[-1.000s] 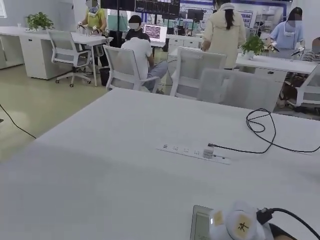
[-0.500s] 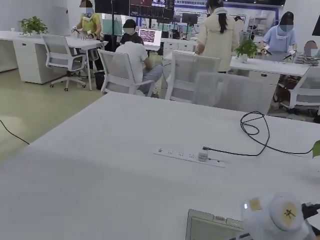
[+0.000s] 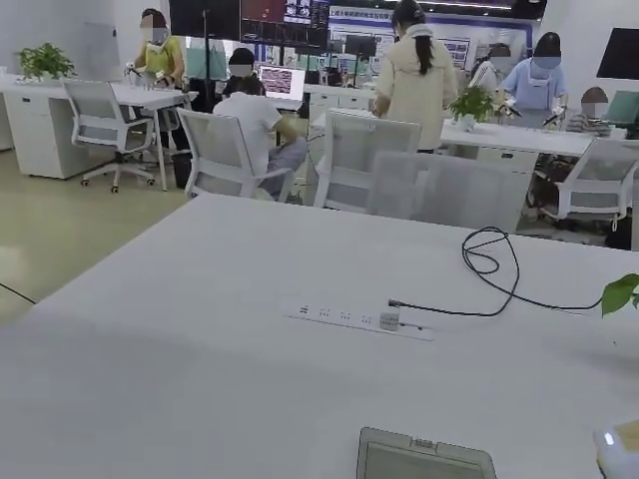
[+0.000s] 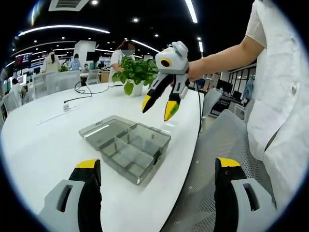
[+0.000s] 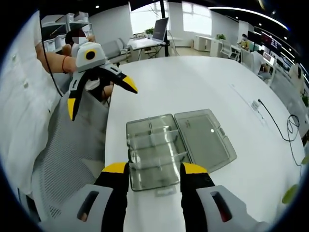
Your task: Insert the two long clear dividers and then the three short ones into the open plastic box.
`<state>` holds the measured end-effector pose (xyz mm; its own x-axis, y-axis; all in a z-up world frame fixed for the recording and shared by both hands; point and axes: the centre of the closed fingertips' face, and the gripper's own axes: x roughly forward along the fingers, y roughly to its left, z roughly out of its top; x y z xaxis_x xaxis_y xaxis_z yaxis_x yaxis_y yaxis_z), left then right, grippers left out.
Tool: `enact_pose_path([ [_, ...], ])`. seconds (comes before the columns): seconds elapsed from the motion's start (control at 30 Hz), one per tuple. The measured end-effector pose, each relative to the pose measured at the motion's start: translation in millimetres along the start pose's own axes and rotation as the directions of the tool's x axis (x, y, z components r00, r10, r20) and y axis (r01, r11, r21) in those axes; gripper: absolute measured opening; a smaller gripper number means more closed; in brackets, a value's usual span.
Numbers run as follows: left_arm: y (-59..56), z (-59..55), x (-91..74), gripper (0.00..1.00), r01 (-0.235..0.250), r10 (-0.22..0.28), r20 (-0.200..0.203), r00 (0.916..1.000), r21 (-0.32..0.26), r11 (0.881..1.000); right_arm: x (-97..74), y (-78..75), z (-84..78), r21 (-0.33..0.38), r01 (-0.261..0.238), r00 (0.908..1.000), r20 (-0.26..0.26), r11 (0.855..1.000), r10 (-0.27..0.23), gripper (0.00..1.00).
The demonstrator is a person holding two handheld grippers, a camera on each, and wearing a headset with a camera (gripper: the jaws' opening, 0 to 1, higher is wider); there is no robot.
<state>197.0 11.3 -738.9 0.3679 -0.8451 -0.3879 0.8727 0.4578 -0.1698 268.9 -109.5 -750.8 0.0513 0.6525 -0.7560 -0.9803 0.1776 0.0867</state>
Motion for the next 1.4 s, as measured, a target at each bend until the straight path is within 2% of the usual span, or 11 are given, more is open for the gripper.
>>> enact_pose_path([
  [0.07,0.2,-0.7,-0.4,1.00,-0.001,0.001,-0.004,1.0000,0.002,1.000,-3.6,-0.9,-6.4,0.003,0.007,0.9999,-0.009,1.000,-0.007,0.45],
  [0.3,2.3,-1.1,-1.8,1.00,-0.004,0.004,-0.008,1.0000,0.000,1.000,-20.0,-6.0,-45.4,0.028,0.025,0.9969,-0.076,0.999,-0.023,0.46],
  [0.4,3.2,-1.3,-1.6,1.00,-0.004,0.004,-0.009,1.0000,-0.001,1.000,-23.1,-9.8,-69.2,0.022,0.029,0.9908,-0.133,0.999,-0.026,0.47],
  [0.6,5.0,-0.9,-1.7,1.00,-0.004,0.004,-0.010,0.9999,0.001,1.000,-23.4,-13.8,-101.4,0.002,0.016,0.9773,-0.211,1.000,-0.015,0.48],
  [0.7,5.0,-0.9,-2.2,1.00,-0.004,0.004,-0.012,0.9999,0.002,1.000,-22.8,-15.9,-118.5,-0.054,-0.002,0.9595,-0.281,0.999,-0.013,0.48],
  [0.87,6.7,-0.9,-3.1,1.00,-0.007,0.007,-0.016,0.9999,-0.001,1.000,-16.3,-19.7,-135.0,-0.087,-0.025,0.9433,-0.332,0.996,-0.006,0.48],
  [0.97,6.6,-1.1,-3.2,1.00,-0.008,0.008,-0.017,0.9998,-0.003,1.000,-12.3,-22.5,-146.5,-0.127,-0.045,0.9251,-0.380,0.991,-0.007,0.48],
  [1.27,7.3,-2.2,-3.8,1.00,-0.012,0.012,-0.021,0.9997,-0.006,1.000,-6.6,-29.0,-164.7,-0.202,-0.079,0.8902,-0.455,0.976,-0.022,0.45],
  [1.33,7.6,-2.4,-4.0,1.00,-0.014,0.014,-0.020,0.9997,-0.007,1.000,-6.3,-27.2,-166.9,-0.207,-0.086,0.8855,-0.464,0.975,-0.020,0.44],
  [1.37,7.8,-2.3,-4.1,1.00,-0.015,0.015,-0.019,0.9997,-0.009,1.000,-5.6,-28.9,-166.3,-0.232,-0.081,0.8874,-0.460,0.969,-0.036,0.43],
  [1.4,8.1,-2.2,-4.4,1.00,-0.015,0.015,-0.018,0.9997,-0.008,1.000,-7.3,-31.1,-166.9,-0.237,-0.076,0.8822,-0.469,0.968,-0.045,0.41],
])
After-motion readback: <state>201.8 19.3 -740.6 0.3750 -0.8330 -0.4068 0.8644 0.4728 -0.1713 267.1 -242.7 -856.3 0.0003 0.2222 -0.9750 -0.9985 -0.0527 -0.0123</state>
